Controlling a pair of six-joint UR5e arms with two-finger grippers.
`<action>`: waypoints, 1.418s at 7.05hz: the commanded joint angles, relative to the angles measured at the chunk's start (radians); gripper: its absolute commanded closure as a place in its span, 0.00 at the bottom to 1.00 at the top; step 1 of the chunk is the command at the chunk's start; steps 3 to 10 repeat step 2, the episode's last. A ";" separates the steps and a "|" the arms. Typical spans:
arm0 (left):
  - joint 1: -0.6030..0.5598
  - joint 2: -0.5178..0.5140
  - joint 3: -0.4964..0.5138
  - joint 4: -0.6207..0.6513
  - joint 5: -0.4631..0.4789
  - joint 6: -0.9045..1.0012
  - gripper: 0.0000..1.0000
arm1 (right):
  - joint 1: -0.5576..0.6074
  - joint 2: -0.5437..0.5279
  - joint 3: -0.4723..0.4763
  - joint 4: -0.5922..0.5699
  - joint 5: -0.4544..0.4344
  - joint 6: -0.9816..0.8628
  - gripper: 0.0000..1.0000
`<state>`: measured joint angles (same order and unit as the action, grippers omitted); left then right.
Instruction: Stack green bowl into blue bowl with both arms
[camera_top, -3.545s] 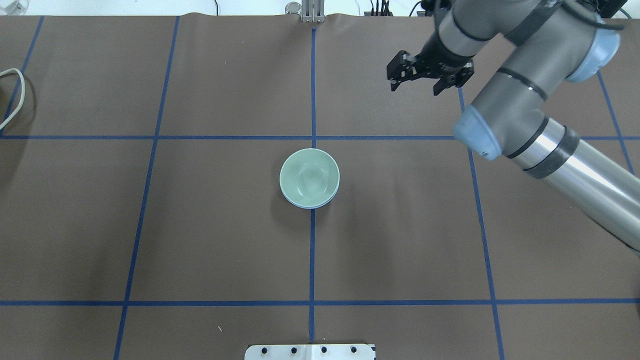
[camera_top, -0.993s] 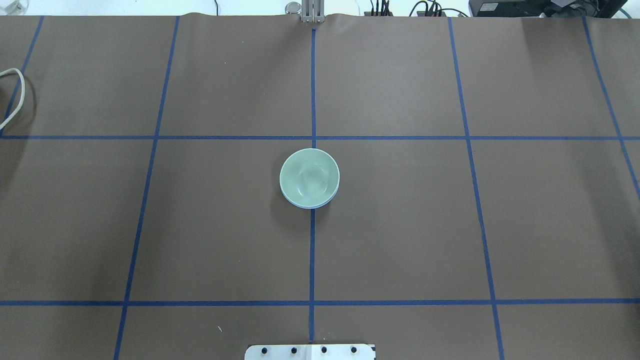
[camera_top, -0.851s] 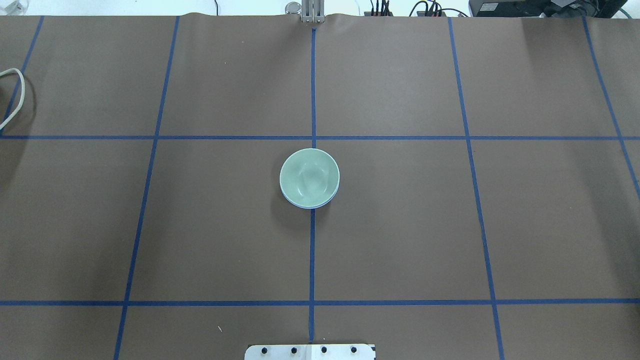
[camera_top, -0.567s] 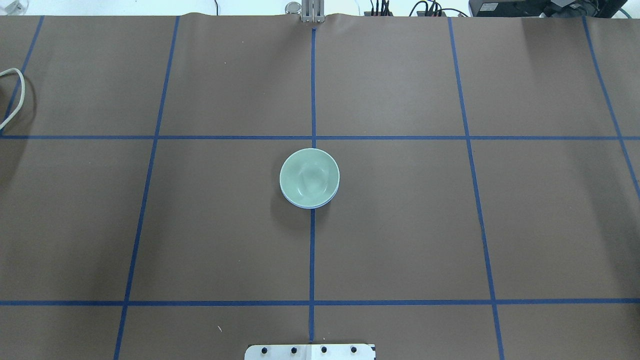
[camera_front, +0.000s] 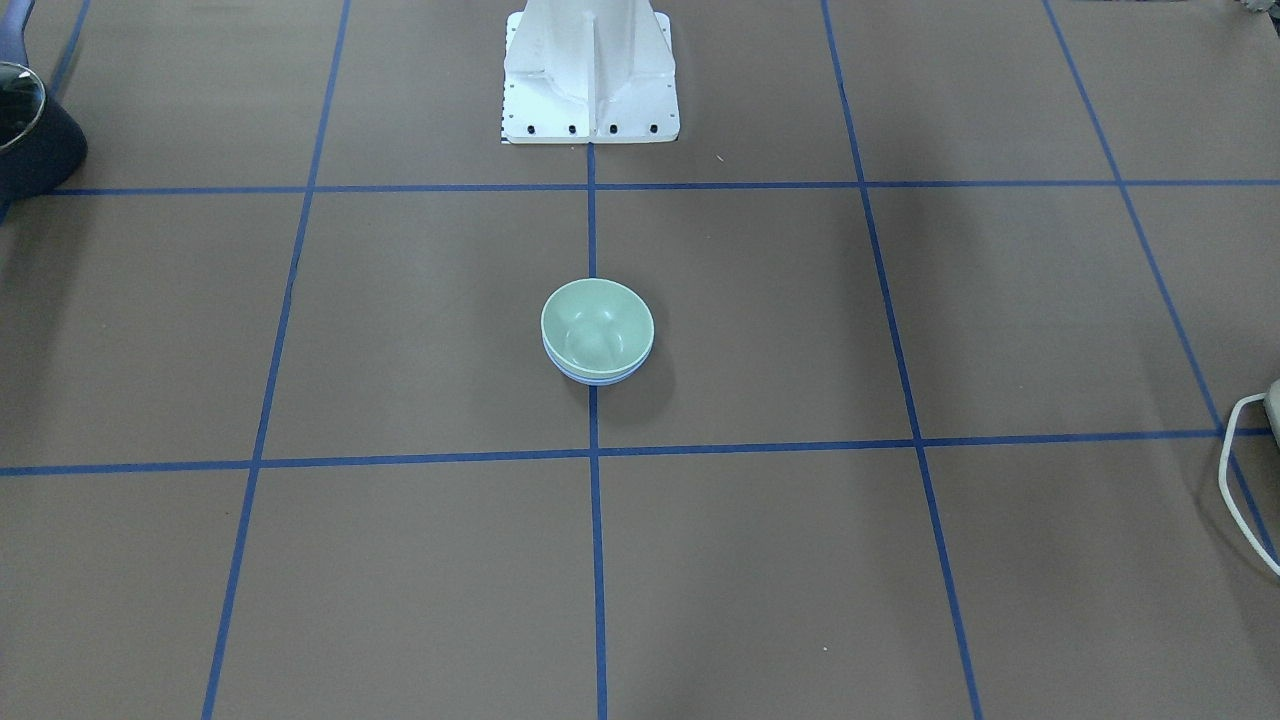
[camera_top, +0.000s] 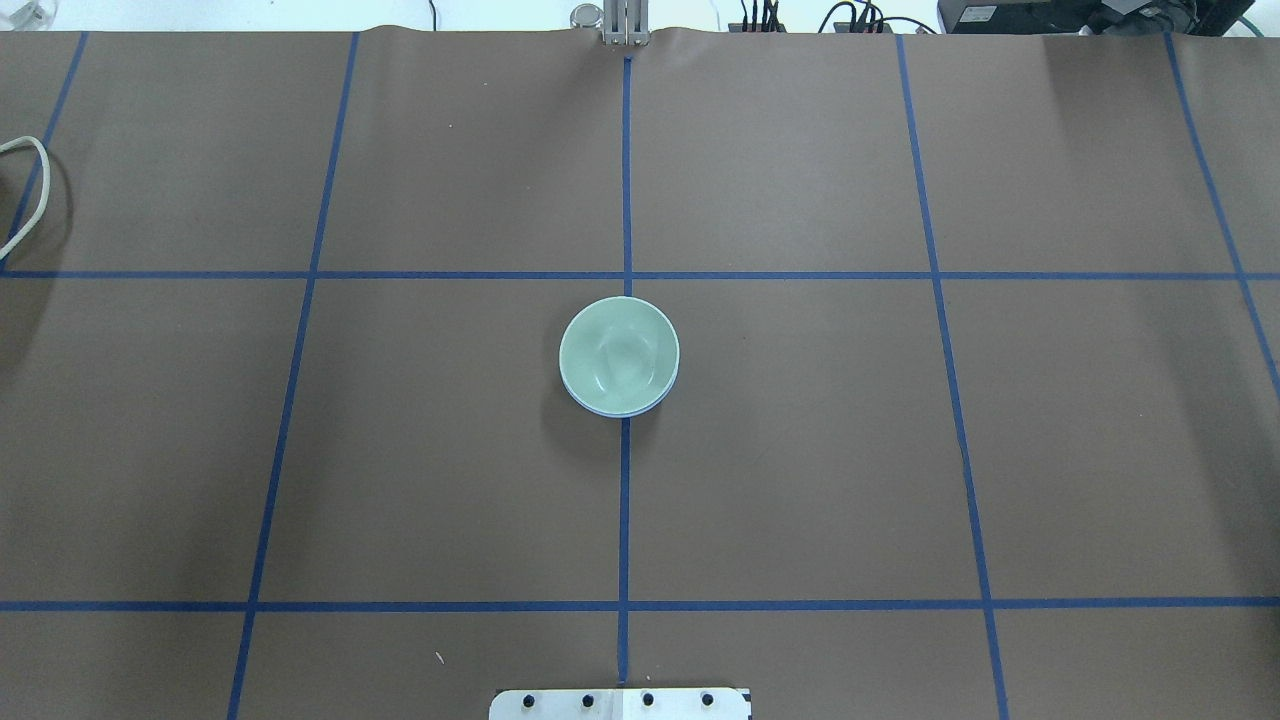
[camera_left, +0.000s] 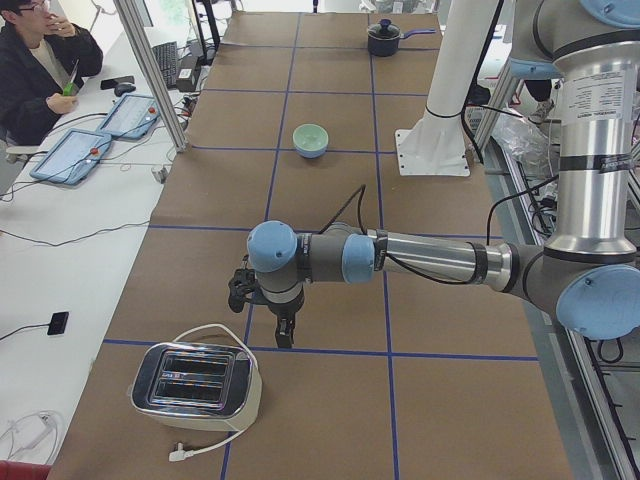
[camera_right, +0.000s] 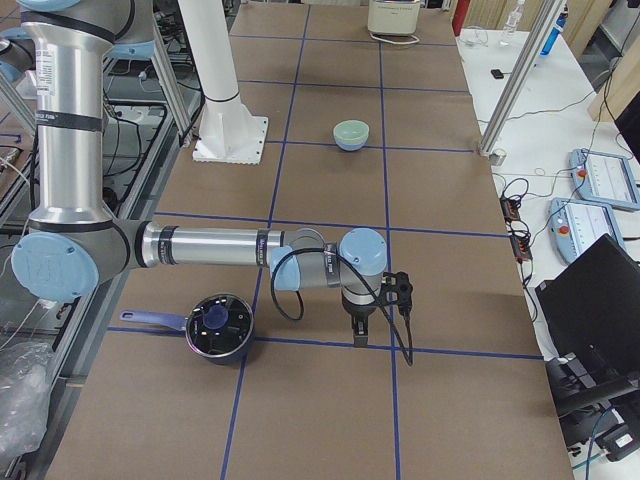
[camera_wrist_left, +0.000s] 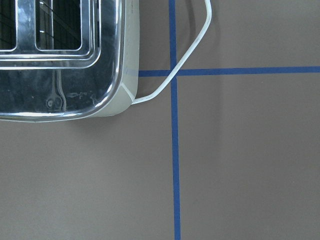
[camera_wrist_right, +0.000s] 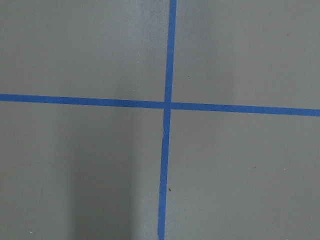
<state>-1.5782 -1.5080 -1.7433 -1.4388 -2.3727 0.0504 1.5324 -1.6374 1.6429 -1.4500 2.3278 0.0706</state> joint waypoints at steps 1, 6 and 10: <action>0.000 0.000 0.001 0.000 0.001 0.000 0.01 | 0.000 0.001 0.002 0.000 0.002 0.000 0.00; 0.001 0.000 0.001 0.000 0.001 -0.003 0.01 | 0.000 0.001 0.002 -0.001 0.001 0.000 0.00; 0.001 0.000 0.001 0.000 0.001 -0.003 0.01 | 0.000 0.001 0.002 -0.001 0.001 0.000 0.00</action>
